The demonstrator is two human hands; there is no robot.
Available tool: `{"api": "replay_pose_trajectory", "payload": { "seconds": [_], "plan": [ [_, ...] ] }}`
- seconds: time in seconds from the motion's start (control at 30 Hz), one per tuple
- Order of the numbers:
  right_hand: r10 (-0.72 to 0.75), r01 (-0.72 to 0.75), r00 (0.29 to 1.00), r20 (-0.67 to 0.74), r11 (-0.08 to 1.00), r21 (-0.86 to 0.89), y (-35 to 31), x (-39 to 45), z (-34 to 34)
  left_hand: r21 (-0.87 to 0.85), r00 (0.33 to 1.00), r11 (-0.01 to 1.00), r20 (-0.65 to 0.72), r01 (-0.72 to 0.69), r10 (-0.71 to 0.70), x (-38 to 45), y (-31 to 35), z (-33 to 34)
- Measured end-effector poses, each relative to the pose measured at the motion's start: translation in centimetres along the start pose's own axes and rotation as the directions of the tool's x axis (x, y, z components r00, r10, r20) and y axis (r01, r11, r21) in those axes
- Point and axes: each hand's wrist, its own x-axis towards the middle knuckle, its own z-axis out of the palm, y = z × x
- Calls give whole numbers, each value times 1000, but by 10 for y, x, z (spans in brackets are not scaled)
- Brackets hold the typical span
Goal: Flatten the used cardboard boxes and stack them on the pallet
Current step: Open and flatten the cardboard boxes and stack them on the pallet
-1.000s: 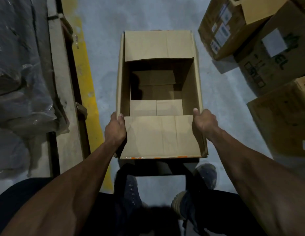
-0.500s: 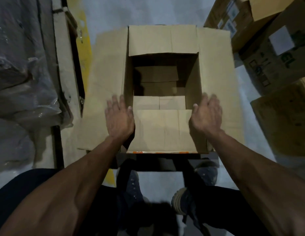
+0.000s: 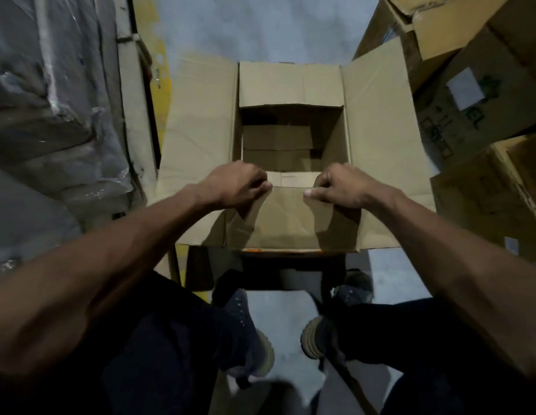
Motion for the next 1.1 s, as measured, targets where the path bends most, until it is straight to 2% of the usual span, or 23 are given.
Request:
{"api": "replay_pose_trajectory", "payload": {
  "seconds": [0.07, 0.13, 0.2, 0.27, 0.37, 0.43, 0.5, 0.6, 0.73, 0.93, 1.1],
  "plan": [
    [14, -31, 995, 100, 985, 171, -4, -18, -9, -65, 999, 997, 33, -28, 30, -15, 10, -9],
    [16, -66, 977, 214, 971, 230, -4, -32, -11, -157, 994, 987, 93, -36, 51, -26, 21, -12],
    [28, -97, 947, 321, 975, 201, -5, -41, -4, -273, 974, 962, 221, 6, 57, -37, 31, -8],
    [83, -166, 899, 431, 974, 157, -10, -49, 9, -335, 924, 940, 375, 68, 67, -41, 38, 3],
    [156, -154, 833, 530, 987, -49, -8, -49, 39, -144, 847, 988, 531, 52, 33, -40, 47, 30],
    [181, -108, 859, 478, 979, -175, -5, -48, 63, -53, 848, 993, 527, 101, -58, -38, 47, 56],
    [191, -106, 906, 378, 967, -232, 2, -48, 84, -23, 880, 983, 450, 182, -152, -36, 41, 82],
    [199, -105, 937, 287, 945, -310, 14, -43, 112, 32, 900, 971, 369, 238, -232, -35, 39, 110],
    [183, -125, 975, 125, 921, -369, 27, -36, 135, 55, 915, 967, 314, 250, -254, -32, 43, 132],
    [152, -144, 988, -15, 892, -428, 36, -20, 156, 186, 941, 965, 249, 185, -229, -25, 37, 147],
    [165, -154, 986, -11, 898, -412, 33, -24, 154, 211, 947, 963, 234, 171, -219, -28, 38, 144]
  ]
}}
